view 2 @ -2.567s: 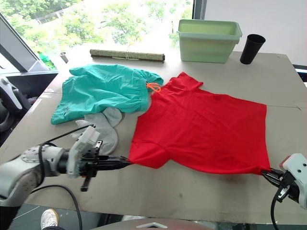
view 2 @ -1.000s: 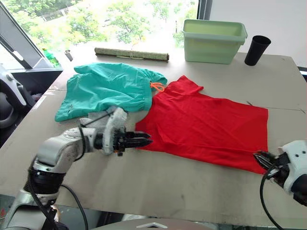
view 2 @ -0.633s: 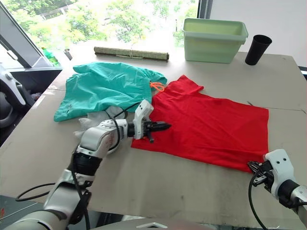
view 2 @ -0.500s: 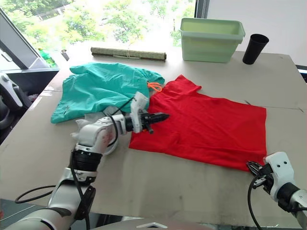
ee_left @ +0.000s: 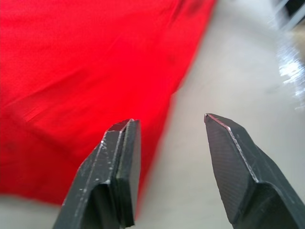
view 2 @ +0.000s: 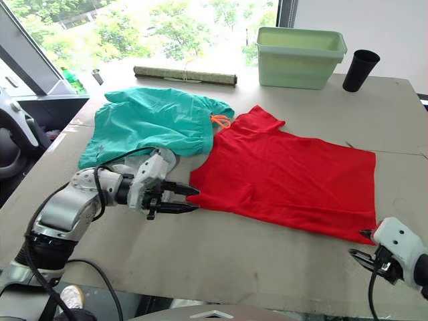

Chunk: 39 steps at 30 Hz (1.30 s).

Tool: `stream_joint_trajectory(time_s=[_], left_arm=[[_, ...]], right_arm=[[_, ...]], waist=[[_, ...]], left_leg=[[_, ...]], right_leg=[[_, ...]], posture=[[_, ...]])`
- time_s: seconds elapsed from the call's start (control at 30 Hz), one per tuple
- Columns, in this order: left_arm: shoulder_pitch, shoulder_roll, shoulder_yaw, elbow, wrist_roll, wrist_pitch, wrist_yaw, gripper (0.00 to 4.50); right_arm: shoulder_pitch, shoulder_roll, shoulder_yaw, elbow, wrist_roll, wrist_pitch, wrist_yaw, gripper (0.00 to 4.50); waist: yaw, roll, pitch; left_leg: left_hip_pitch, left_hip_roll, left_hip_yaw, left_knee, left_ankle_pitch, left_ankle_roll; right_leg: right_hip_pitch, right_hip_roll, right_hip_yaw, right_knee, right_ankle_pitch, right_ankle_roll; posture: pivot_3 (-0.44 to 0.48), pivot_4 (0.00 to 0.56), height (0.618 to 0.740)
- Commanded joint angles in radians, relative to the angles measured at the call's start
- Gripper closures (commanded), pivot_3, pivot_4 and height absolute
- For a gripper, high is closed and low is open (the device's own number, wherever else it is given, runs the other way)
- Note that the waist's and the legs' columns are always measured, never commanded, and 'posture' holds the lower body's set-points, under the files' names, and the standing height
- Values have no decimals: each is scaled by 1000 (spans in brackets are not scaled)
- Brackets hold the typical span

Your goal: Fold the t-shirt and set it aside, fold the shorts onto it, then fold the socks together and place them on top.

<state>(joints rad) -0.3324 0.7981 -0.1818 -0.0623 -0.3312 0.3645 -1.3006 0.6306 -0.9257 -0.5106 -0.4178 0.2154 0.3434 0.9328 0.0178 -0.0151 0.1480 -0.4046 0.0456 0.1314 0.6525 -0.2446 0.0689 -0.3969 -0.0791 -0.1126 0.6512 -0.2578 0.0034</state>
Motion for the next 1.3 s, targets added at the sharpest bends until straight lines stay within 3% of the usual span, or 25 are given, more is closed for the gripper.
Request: stream_joint_trajectory(time_s=[0.03,0.1,0.2,0.23,0.27,0.33,0.5,0.7,0.93,1.13,1.3], left_arm=[[-25,0,-85,72,141,-125,12,2074],[-45,-11,-124,126,197,-172,16,2046],[-56,-24,-143,133,187,-158,-17,2879],[-49,-25,-138,108,162,-123,-30,3391],[-36,-17,-133,76,140,-90,-44,3889],[-5,7,-119,6,103,-28,-62,4484],[119,88,-53,-234,-15,152,-42,4484],[201,108,-6,-401,-89,288,46,4484],[229,115,42,-486,-165,425,132,4484],[318,125,77,-479,-193,420,160,4484],[369,108,125,-467,-265,434,156,4484]], right_arm=[[-51,-61,73,100,-91,-42,4,2025],[-76,-90,97,134,-109,-44,23,2468],[-97,-118,116,159,-109,-56,59,3782],[-95,-125,115,165,-110,-64,74,4347],[-93,-127,108,169,-107,-68,85,4500],[-86,-131,88,169,-100,-70,106,4500],[-9,-139,5,117,-100,-29,165,4500],[25,-133,-33,97,-116,-7,174,4500],[67,-134,-64,60,-131,36,207,4500],[111,-101,-99,52,-136,13,221,4500],[63,-75,-95,61,-136,-27,191,4500]], waist=[[-2,0,0],[-3,-2,-1],[-2,-3,-2],[-3,-2,-2],[-2,-2,-2],[-3,-3,-2],[0,-2,-2],[2,-1,-1],[2,-1,-1],[2,-1,-1],[-1,1,0]], left_leg=[[-1,0,0,-1,1,1],[-1,0,0,-1,1,1],[0,1,-1,-1,0,2],[-1,1,-1,0,0,2],[0,1,0,0,0,3],[-1,1,0,0,0,3],[-3,1,-1,0,1,0],[-6,1,-4,1,0,3],[-6,1,-4,2,-1,4],[-6,1,-4,1,0,2],[-6,1,-4,1,-1,3]], right_leg=[[0,0,0,0,0,0],[0,1,-1,0,0,0],[1,2,-2,-2,0,0],[1,1,-2,-2,0,1],[1,1,-1,-2,-2,4],[2,1,-1,-2,-2,5],[1,1,-2,-3,0,8],[0,1,-5,-5,-1,10],[0,1,-5,-5,-2,8],[0,2,-5,-5,-1,10],[0,1,-5,-6,-2,7]], posture=[[0,150,740],[0,150,740],[0,150,740],[0,150,740],[0,150,740],[0,150,740],[0,150,740],[0,150,740],[0,150,740],[0,150,740],[0,150,740]])
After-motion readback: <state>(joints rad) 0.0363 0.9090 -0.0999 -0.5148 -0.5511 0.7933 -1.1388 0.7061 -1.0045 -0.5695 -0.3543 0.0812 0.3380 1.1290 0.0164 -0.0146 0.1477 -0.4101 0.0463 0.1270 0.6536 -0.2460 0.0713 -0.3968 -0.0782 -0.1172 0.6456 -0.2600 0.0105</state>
